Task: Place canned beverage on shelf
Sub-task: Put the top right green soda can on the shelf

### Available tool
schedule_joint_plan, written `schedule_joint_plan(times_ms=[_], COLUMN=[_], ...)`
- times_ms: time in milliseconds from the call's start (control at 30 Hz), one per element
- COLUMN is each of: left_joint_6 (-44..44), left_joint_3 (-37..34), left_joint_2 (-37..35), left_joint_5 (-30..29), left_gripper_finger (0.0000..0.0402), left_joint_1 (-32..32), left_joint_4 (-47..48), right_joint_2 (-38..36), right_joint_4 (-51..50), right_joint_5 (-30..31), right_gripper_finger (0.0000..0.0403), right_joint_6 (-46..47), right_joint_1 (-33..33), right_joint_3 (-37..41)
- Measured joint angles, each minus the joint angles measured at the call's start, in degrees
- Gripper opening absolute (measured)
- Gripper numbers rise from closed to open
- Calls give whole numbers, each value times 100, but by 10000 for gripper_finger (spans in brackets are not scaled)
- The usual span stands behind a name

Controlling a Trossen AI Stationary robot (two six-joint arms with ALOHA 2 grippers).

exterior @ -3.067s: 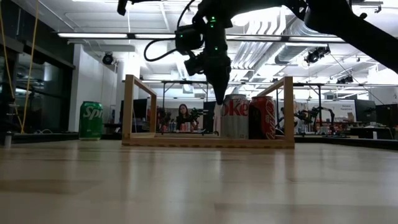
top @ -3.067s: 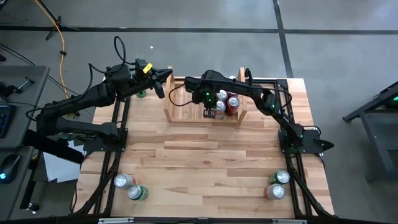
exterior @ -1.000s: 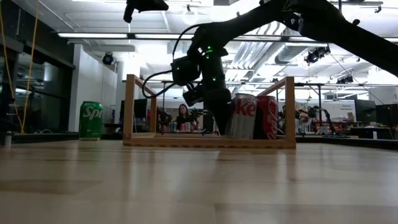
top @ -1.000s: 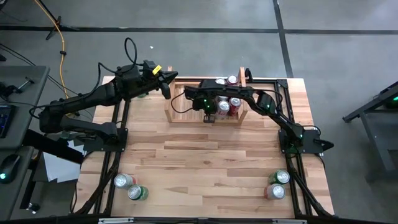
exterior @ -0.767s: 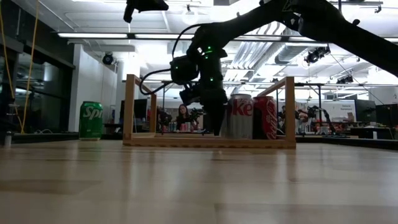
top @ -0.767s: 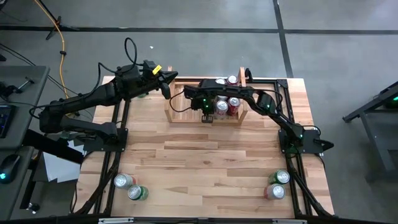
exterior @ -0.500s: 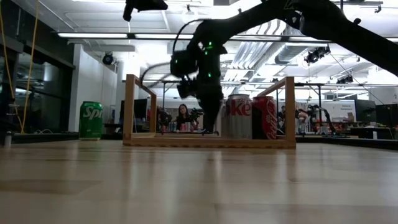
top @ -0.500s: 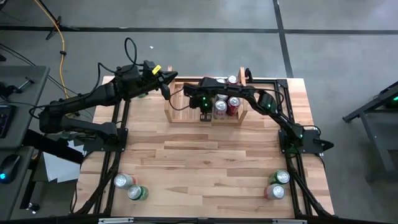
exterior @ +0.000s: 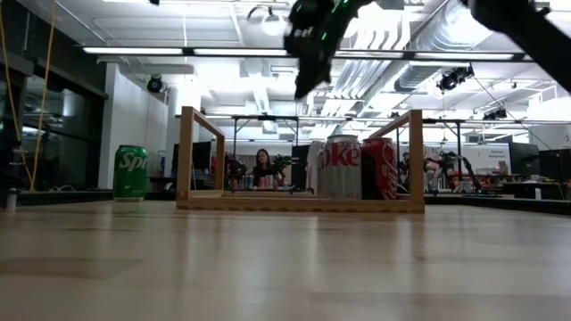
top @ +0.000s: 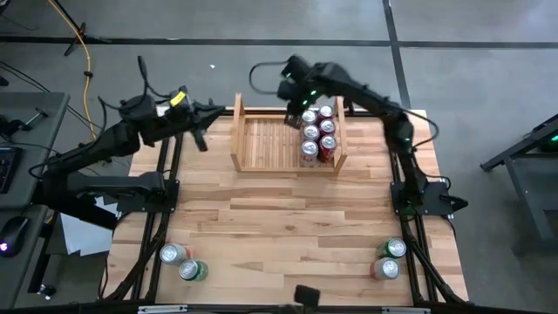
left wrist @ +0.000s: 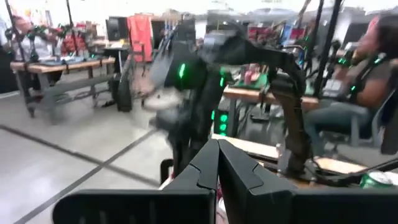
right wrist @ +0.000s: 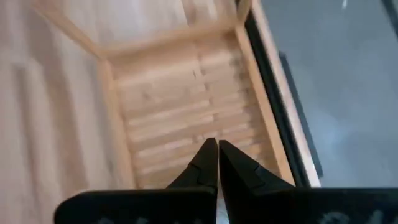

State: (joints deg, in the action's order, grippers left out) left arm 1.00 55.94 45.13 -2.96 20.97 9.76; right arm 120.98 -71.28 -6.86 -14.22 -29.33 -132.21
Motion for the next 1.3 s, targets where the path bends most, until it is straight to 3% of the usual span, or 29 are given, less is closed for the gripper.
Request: schedule_joint_plan(times_ms=[233,400,700,933,1067,1300], left_joint_6=[779,1213,898,983,1208,1337], left_joint_3=[-1984,-2611,-2640,-2642,-2644,-2644], left_joint_2=[-1158,-1714,-1953,-1953,-1953,-1944], left_joint_5=[172,411,491,491,491,456], left_gripper_finger=[0,0,0,0,0,0], left_joint_1=[1,0,-2,0,-2,-2], left_joint_4=[-2016,-2288,-2201,-2203,-2207,-2207], right_joint_2=[-1086,-1672,-2269,-2548,-3269,-5727], right_joint_4=[-48,-500,-1466,-1794,-989,2106], right_joint_5=[-645,-769,829,1528,1539,1157], right_gripper_finger=[0,0,0,0,0,0], right_joint_6=[116,430,1723,2023,1952,2654], right_joint_1=[228,830,2183,2423,2412,2409], right_joint_3=[-2,-1,1,89,1408,5771])
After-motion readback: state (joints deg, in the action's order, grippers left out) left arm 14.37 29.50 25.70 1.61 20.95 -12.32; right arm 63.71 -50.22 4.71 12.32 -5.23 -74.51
